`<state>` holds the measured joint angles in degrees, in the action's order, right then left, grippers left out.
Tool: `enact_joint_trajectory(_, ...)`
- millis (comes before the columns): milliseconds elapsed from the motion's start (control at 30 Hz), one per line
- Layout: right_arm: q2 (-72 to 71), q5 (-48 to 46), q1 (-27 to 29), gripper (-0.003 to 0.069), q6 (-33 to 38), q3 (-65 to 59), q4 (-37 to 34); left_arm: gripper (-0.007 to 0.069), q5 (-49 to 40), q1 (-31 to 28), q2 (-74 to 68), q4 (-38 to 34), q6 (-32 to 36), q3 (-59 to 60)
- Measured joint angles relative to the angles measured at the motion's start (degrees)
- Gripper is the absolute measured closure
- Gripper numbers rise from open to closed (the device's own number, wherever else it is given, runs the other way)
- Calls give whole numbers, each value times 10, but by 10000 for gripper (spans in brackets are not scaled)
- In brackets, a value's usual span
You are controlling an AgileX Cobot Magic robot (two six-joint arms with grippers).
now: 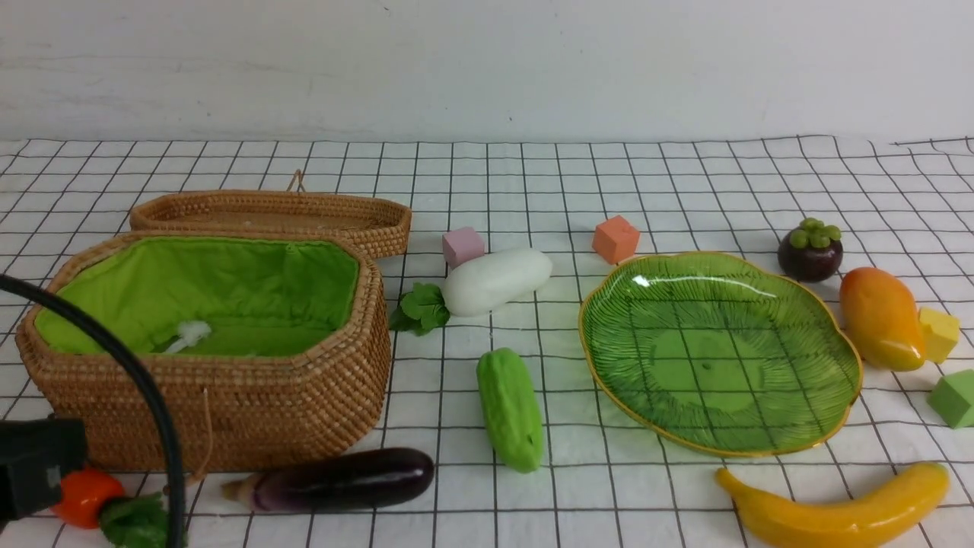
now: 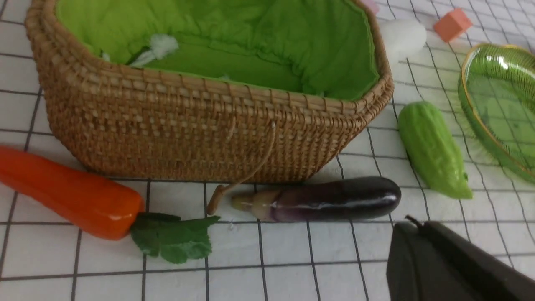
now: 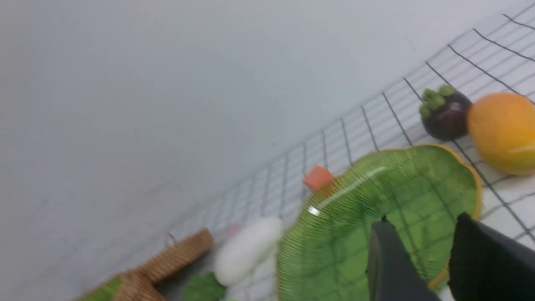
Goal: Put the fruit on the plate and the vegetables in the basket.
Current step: Use the left arm to grab a carrot and put it into the left basket
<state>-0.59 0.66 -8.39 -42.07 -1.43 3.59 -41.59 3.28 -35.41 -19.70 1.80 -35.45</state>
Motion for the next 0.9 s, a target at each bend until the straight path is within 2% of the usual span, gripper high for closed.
enact_joint_trajectory(33, 0, 13, 0, 427, -53, 1, -2, 638, -15, 0, -14, -16, 32, -1)
enact_joint_trajectory(133, 5, -40, -16, 466, -127, 33, 19, 638, -43, 0, -39, -40, 81, -4)
enact_joint_trajectory(167, 5, -46, -18, 466, -129, 38, 22, 638, -46, 0, -39, -42, 84, -5)
enact_joint_trajectory(233, 40, -129, -71, 512, -137, 115, 62, 638, -70, 0, -58, -61, 122, -20)
enact_joint_trajectory(267, 65, -179, -110, 542, -119, 164, 76, 638, -82, 0, -67, -73, 138, -32)
enact_joint_trajectory(300, 69, -187, -116, 545, -115, 173, 78, 638, -87, 0, -69, -75, 142, -34)
enact_joint_trajectory(467, 189, -460, -321, 609, 58, 393, 55, 638, -133, 6, -112, -86, 191, -86)
enact_joint_trajectory(500, 214, -510, -366, 613, 97, 434, 45, 638, -136, 17, -121, -86, 204, -95)
enact_joint_trajectory(533, 222, -529, -374, 613, 103, 440, 40, 638, -136, 23, -123, -86, 214, -97)
enact_joint_trajectory(567, 243, -590, -429, 614, 143, 482, 24, 638, -138, 48, -129, -86, 240, -102)
enact_joint_trajectory(600, 255, -617, -461, 614, 160, 501, 19, 638, -140, 68, -132, -85, 259, -104)
enact_joint_trajectory(733, 270, -644, -562, 613, 187, 530, 13, 638, -181, 156, -147, -43, 302, -104)
enact_joint_trajectory(800, 270, -644, -584, 613, 188, 531, 15, 638, -195, 179, -153, -18, 305, -104)
enact_joint_trajectory(833, 270, -644, -609, 611, 189, 531, 25, 638, -207, 205, -162, 21, 307, -104)
enact_joint_trajectory(900, 270, -643, -623, 610, 189, 531, 33, 638, -207, 215, -170, 49, 310, -104)
